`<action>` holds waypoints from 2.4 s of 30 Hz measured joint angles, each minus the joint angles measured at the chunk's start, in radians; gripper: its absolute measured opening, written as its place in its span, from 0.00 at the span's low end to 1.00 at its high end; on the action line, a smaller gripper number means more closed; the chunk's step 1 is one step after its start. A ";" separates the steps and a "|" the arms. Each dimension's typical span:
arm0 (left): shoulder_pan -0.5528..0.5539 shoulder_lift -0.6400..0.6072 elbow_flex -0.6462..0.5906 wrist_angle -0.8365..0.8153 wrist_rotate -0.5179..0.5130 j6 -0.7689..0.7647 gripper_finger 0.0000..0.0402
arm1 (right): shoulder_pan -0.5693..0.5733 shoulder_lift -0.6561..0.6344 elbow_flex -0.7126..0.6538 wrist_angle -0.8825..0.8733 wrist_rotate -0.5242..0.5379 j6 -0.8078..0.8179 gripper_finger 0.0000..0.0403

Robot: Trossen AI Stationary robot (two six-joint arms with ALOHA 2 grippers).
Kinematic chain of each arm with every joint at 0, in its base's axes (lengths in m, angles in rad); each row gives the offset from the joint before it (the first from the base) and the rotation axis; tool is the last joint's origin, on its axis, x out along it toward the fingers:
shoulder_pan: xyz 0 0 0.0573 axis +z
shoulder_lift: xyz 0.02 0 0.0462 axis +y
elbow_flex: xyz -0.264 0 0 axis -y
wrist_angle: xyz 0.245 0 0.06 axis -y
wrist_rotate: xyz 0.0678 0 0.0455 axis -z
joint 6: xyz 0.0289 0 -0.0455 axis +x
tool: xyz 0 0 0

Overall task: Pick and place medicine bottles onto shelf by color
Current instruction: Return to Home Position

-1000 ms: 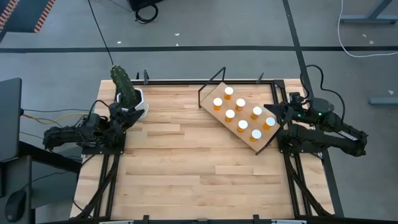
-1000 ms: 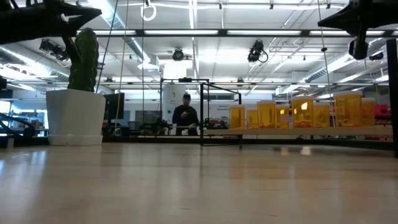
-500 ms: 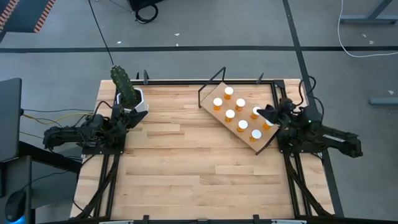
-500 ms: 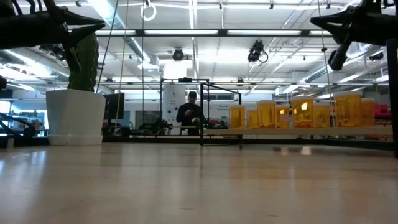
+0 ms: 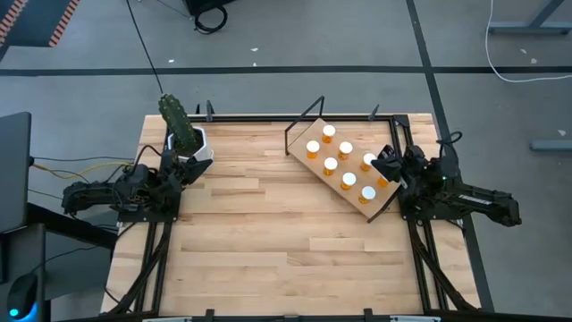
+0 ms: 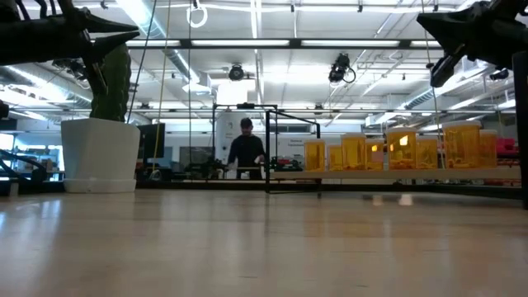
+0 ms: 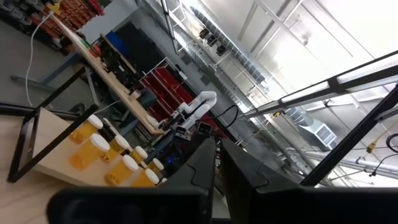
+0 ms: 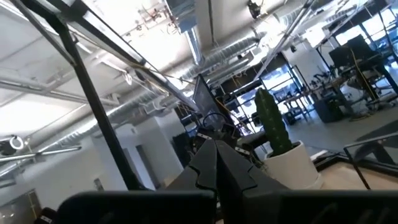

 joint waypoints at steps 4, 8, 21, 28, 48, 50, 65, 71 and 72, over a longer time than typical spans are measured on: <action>0.000 0.000 0.000 0.000 0.000 0.001 0.07 | 0.000 0.000 0.000 -0.011 0.000 0.006 0.01; 0.000 0.000 0.000 0.000 0.000 0.001 0.08 | 0.000 0.000 0.000 -0.010 0.000 -0.022 0.01; 0.000 0.000 0.000 0.000 0.000 0.001 0.07 | -0.002 0.004 0.000 -0.010 0.038 -0.222 0.03; 0.000 0.000 0.000 0.000 0.000 0.001 0.09 | -0.002 0.004 0.000 -0.010 0.037 -0.175 0.04; 0.000 0.000 0.000 0.000 0.000 0.001 0.09 | -0.002 0.004 0.000 -0.010 0.037 -0.172 0.04; 0.000 0.000 0.000 0.000 0.000 0.001 0.10 | -0.002 0.004 0.000 -0.010 0.037 -0.172 0.04; 0.000 0.000 0.000 0.000 0.000 0.001 0.08 | -0.002 0.004 0.001 -0.010 0.037 -0.173 0.04; 0.000 0.000 0.000 0.000 0.000 0.001 0.10 | -0.002 0.004 0.001 -0.010 0.037 -0.173 0.04; 0.000 0.000 0.001 0.000 0.000 0.001 0.10 | -0.002 0.004 0.001 -0.010 0.037 -0.173 0.04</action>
